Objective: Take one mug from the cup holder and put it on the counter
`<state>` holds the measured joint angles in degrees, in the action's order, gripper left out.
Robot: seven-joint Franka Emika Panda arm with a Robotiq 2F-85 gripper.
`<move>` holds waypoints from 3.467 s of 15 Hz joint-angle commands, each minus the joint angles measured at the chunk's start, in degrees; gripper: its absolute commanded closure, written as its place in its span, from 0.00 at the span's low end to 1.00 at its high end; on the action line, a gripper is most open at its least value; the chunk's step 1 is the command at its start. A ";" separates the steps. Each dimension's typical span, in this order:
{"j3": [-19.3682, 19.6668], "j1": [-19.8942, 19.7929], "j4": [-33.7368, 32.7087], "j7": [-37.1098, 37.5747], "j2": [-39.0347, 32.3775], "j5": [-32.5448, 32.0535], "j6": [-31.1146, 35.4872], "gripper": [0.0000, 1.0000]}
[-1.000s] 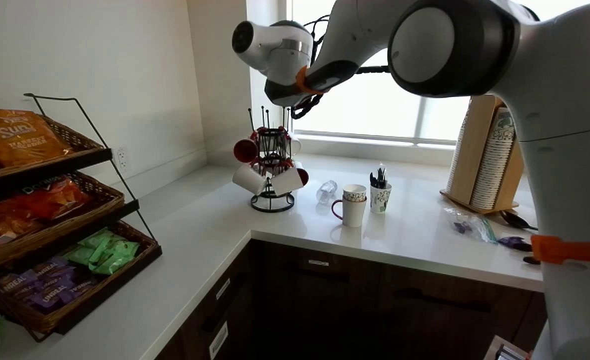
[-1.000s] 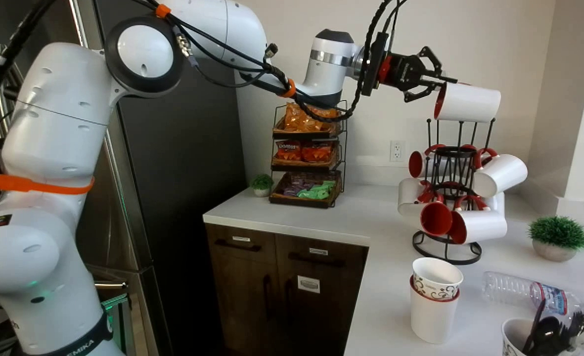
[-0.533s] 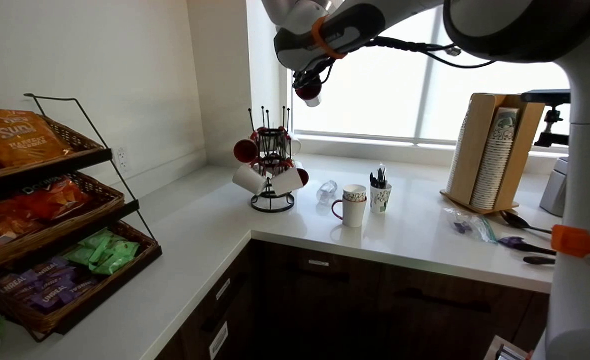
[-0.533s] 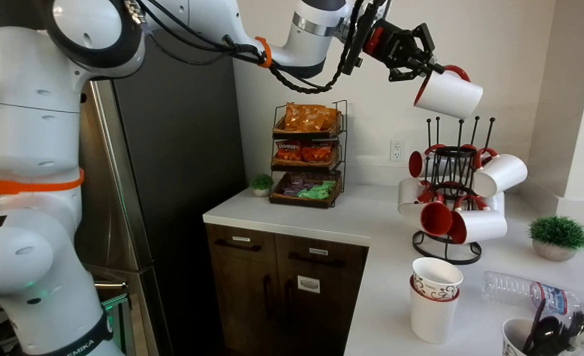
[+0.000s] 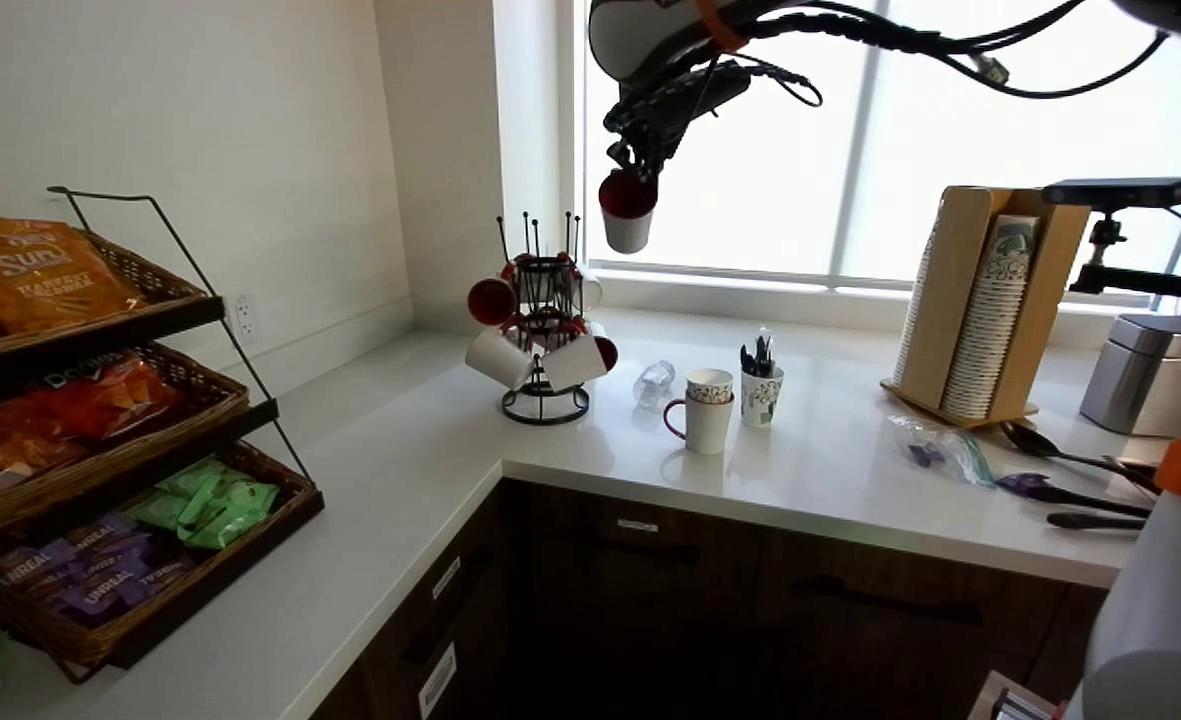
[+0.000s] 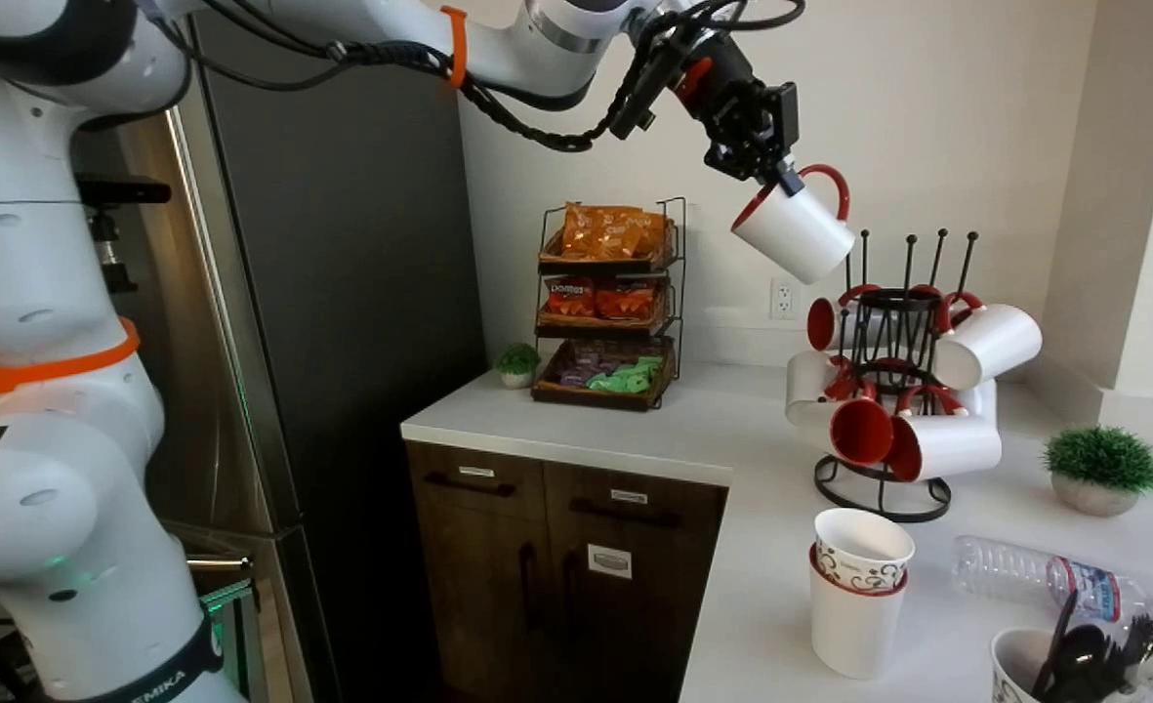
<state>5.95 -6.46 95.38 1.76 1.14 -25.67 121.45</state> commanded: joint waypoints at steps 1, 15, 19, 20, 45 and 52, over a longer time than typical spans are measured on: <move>1.73 -0.87 9.96 -5.19 8.29 12.60 -0.26 0.98; 6.77 -2.69 22.12 -14.24 11.18 25.77 -7.49 0.91; 7.82 -2.92 24.43 -15.80 11.66 28.44 -11.42 0.98; 8.15 -3.18 25.24 -15.45 12.28 29.17 -13.40 0.98; 21.34 -18.10 37.70 -16.48 8.11 24.80 -12.37 0.98; 23.52 -19.17 30.06 -22.39 -2.26 30.03 -2.96 0.98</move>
<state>29.24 -25.03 130.33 -16.93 3.54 -0.17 117.91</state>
